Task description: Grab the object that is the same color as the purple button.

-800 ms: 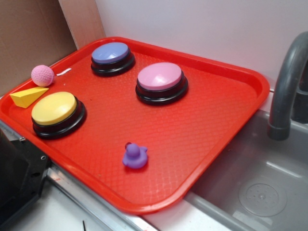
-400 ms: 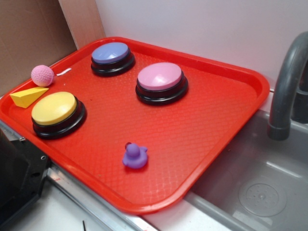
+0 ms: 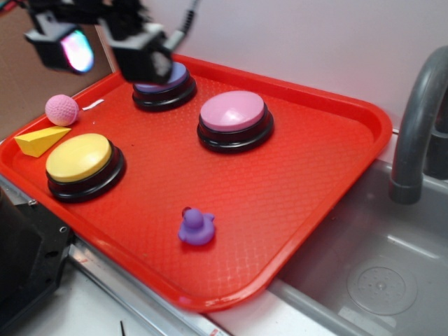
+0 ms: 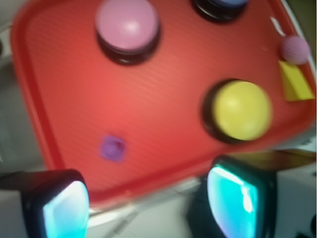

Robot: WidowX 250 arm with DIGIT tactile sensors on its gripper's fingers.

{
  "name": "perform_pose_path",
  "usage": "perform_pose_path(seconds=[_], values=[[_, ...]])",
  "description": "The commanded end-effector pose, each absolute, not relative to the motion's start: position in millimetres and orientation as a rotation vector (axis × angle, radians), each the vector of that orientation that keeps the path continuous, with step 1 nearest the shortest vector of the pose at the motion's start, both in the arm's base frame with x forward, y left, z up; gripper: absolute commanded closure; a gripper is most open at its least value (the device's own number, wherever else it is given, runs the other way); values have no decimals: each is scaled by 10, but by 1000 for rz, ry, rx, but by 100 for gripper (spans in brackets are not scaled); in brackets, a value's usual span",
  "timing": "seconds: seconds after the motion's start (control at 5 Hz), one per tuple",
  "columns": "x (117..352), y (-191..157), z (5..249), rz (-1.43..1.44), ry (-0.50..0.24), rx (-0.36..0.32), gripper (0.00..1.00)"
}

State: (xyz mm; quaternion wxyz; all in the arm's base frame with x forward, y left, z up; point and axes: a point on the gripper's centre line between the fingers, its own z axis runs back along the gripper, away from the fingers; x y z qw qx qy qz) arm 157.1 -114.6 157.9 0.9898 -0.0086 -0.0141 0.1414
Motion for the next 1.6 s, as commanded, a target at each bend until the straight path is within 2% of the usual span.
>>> perform_pose_path(seconds=[0.0,0.4,0.8,1.2,1.4], values=[[1684,-1513,1255,317,-68,-118,0],[1592,-1269,714,178,-30,-39,0],[1674,-1362,358,95,-25,-49,0],[1631,-1376,337,46,-66,-103,0],[1631,-1376,337,46,-66,-103,0]])
